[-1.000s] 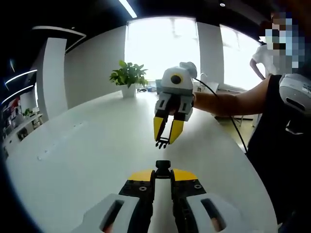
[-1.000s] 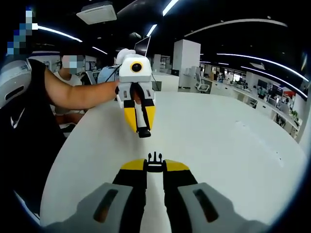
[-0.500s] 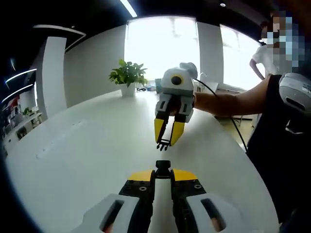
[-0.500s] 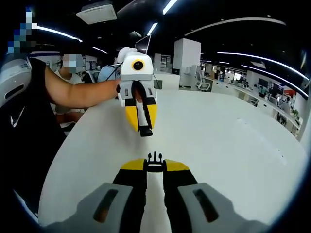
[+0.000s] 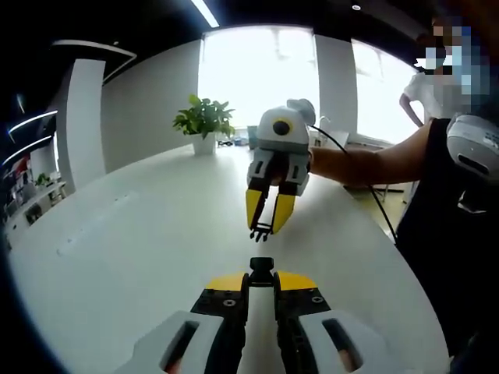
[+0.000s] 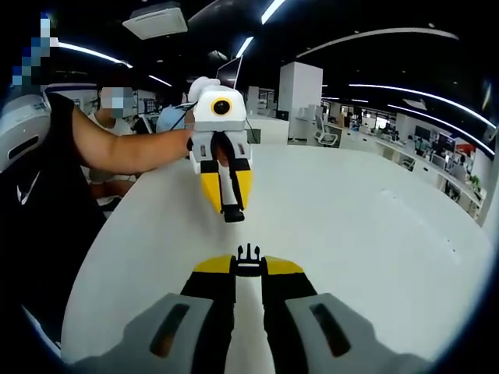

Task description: Snap the two parts of the plastic buckle together until the buckle closes and remains connected.

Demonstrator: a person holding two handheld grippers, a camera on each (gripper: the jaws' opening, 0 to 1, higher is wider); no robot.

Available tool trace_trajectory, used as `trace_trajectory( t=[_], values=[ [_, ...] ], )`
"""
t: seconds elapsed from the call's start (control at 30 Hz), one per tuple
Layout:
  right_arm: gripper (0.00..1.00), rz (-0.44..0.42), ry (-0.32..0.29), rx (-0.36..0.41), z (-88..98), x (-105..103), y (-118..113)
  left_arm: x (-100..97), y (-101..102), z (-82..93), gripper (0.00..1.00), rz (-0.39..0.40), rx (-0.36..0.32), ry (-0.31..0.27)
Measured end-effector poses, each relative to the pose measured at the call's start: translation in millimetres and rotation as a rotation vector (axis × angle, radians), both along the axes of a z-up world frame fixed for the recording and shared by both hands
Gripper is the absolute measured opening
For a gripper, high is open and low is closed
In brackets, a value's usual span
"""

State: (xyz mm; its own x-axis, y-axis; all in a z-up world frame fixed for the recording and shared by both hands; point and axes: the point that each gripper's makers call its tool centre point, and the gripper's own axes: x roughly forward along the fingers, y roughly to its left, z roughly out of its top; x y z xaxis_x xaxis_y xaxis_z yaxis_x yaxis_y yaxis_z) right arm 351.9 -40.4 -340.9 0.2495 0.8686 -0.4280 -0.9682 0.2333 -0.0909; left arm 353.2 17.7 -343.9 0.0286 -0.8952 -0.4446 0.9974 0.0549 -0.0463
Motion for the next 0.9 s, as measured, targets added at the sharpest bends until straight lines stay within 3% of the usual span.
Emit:
trace_trajectory(
  t=[0.9],
  values=[
    [0.11,0.009,0.016,-0.005,-10.2,0,2,-2.5,-1,-14.4,0.1,-0.023,0.021,0.01]
  ],
)
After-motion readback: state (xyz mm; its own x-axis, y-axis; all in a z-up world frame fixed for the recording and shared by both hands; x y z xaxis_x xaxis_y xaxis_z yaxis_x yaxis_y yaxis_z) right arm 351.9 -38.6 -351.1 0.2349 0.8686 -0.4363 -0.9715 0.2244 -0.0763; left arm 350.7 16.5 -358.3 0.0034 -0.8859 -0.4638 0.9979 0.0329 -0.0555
